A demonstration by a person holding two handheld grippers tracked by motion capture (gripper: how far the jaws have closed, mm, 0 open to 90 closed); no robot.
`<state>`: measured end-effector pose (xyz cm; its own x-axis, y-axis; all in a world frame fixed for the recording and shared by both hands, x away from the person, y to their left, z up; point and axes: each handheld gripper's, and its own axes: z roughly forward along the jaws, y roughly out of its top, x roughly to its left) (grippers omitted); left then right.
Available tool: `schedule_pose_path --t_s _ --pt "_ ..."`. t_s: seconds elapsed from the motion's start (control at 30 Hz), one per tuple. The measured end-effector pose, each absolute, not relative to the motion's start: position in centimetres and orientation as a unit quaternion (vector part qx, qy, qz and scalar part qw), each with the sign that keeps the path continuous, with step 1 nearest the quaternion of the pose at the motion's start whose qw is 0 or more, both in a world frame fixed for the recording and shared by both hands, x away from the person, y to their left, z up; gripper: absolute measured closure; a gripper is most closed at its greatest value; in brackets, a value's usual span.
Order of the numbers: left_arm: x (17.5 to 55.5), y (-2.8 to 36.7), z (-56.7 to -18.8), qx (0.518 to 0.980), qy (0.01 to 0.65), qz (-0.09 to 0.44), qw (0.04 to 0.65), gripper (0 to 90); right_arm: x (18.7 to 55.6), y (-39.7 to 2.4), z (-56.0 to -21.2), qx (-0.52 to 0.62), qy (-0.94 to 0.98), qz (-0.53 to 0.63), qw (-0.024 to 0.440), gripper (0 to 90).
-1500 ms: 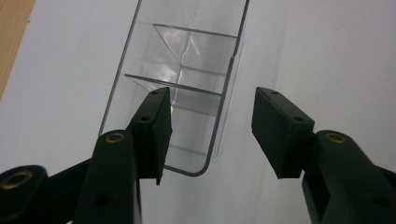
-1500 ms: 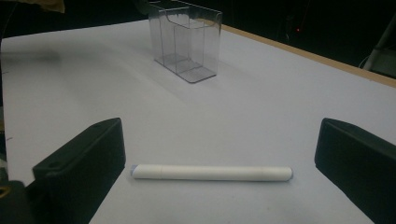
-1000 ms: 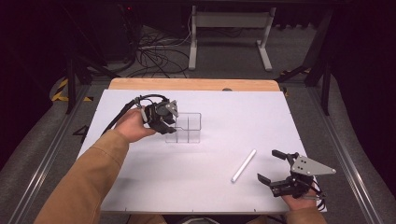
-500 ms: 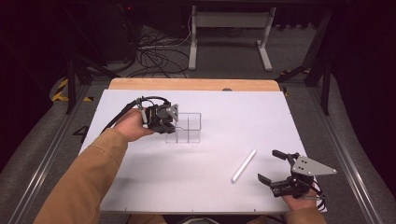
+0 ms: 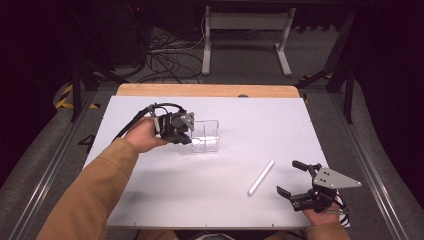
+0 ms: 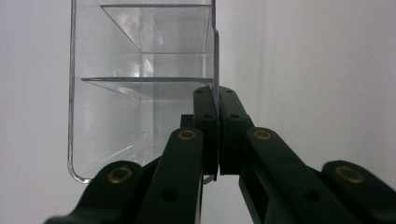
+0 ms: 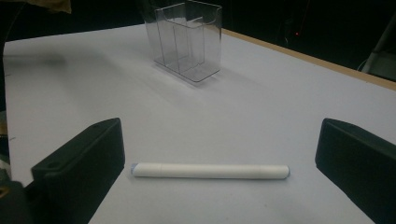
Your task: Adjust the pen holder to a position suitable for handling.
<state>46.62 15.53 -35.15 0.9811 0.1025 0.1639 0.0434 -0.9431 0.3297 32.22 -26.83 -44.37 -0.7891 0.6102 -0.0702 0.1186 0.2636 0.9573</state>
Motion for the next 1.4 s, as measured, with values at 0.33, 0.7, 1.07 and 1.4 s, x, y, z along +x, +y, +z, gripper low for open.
schedule_pose_path --t_s 0.33,0.7,1.07,1.4 --pt "44.8 15.1 -34.0 0.981 0.010 0.070 0.182 88.9 32.2 -26.7 -44.4 0.237 0.765 0.557 0.218 2.0" --pt "43.6 12.8 -34.6 0.984 0.003 0.027 0.175 88.8 32.2 -26.7 -44.4 0.236 0.766 0.558 0.217 2.0" --pt "42.3 12.5 -35.4 0.986 0.011 0.012 0.165 88.8 32.2 -26.6 -44.4 0.235 0.766 0.558 0.215 2.0" --pt "42.2 13.2 -36.2 0.986 0.001 0.012 0.168 88.1 32.3 -26.5 -44.4 0.234 0.767 0.558 0.215 2.0"
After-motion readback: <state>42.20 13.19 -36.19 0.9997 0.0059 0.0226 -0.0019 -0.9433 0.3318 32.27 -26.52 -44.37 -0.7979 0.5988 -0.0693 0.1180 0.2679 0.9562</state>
